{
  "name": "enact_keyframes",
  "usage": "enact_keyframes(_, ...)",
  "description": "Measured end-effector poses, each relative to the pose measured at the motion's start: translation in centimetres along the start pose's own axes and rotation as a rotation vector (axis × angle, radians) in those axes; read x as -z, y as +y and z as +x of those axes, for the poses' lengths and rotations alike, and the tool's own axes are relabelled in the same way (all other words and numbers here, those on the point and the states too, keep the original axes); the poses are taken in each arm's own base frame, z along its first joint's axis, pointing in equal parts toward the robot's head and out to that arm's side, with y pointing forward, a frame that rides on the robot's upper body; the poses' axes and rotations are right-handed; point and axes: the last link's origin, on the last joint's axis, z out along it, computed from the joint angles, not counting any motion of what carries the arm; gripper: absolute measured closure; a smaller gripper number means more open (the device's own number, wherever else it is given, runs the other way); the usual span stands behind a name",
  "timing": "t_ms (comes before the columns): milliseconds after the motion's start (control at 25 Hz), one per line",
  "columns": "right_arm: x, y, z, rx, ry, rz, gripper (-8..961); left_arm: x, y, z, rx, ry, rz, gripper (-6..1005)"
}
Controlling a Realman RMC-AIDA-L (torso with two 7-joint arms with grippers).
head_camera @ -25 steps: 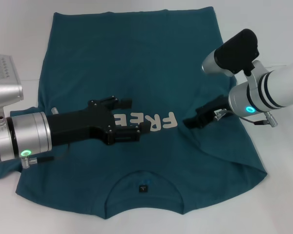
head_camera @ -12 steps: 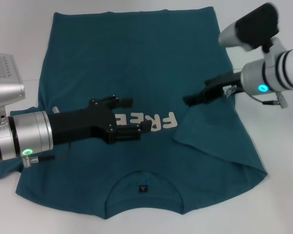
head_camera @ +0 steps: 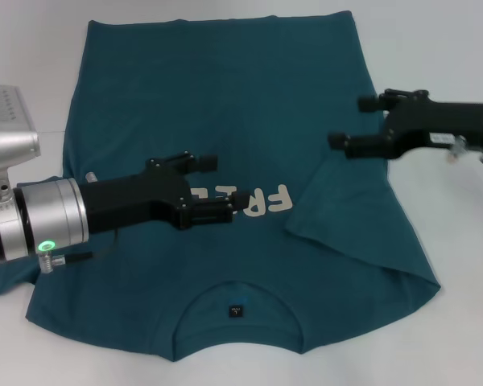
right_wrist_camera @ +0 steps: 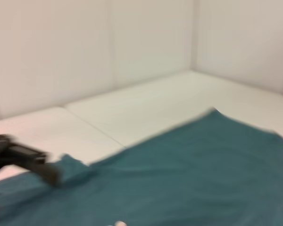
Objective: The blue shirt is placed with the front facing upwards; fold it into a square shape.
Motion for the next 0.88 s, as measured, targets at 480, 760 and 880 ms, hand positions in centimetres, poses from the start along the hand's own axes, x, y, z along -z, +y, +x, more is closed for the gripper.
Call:
enact_keyframes(480,5.1,4.7,4.6,0.090,-0.121,-0.268,22,0.4,-0.3,0.1,0.075,0.011,0.014,83)
enact_keyframes(760,7.3,4.5,5.7,0.063,-0.134,-0.244,27,1.4,-0.7,0.2,0.140,-0.003,0.039,83)
enact_keyframes(880,7.7,4.3,6.0,0.043,-0.145,-0.214,29,2.4,-1.4,0.1,0.184,0.000,0.099,82)
